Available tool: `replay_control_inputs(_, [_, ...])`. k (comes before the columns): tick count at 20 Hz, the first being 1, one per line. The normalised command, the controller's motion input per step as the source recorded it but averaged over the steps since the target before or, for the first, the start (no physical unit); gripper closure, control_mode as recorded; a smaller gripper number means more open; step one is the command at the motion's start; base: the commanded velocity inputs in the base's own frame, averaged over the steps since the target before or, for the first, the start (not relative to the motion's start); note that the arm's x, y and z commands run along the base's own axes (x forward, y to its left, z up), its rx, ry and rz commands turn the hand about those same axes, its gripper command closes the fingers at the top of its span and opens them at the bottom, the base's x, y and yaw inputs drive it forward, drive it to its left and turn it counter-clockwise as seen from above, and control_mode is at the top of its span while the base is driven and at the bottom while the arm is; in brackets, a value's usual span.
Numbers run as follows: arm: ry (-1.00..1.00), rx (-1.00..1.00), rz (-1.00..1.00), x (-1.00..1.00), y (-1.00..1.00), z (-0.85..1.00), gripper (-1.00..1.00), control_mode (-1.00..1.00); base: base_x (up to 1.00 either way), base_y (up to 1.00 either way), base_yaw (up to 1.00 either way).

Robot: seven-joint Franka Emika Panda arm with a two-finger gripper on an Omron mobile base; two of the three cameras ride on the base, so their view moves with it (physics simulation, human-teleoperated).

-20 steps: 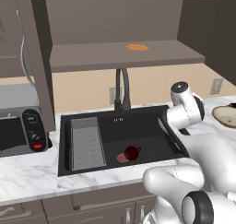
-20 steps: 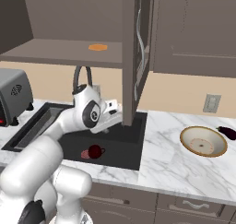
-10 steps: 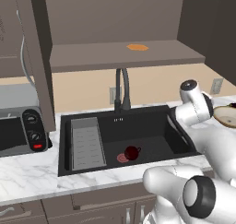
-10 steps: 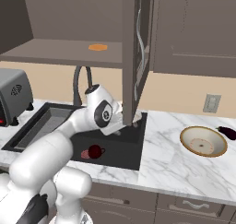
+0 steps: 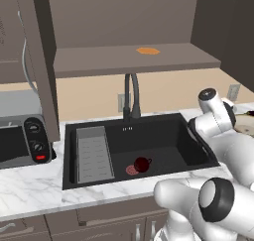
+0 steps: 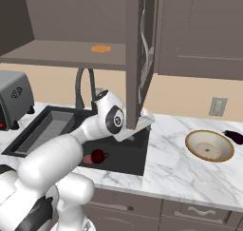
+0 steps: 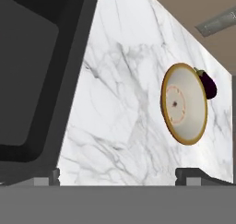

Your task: Pick the mug and place it in the sink. Pick the bowl and place it in the open cabinet and then close the cabinet.

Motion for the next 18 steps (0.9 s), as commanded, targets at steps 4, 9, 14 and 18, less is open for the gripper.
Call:
replay_control_inputs(4, [0.02,0.0,0.0,0.05,-0.4,0.0,-1.0,-1.0,0.0,0.0,0.0])
replay_control_inputs(9, [0.04,-0.01,0.0,0.1,-0.31,0.0,-1.0,-1.0,0.0,0.0,0.0])
replay_control_inputs(14, [0.04,0.0,0.0,0.12,-0.39,-0.02,-1.0,-1.0,0.0,0.0,0.0])
replay_control_inputs(18, [0.02,0.0,0.0,0.05,-0.35,-0.01,-1.0,-1.0,0.0,0.0,0.0])
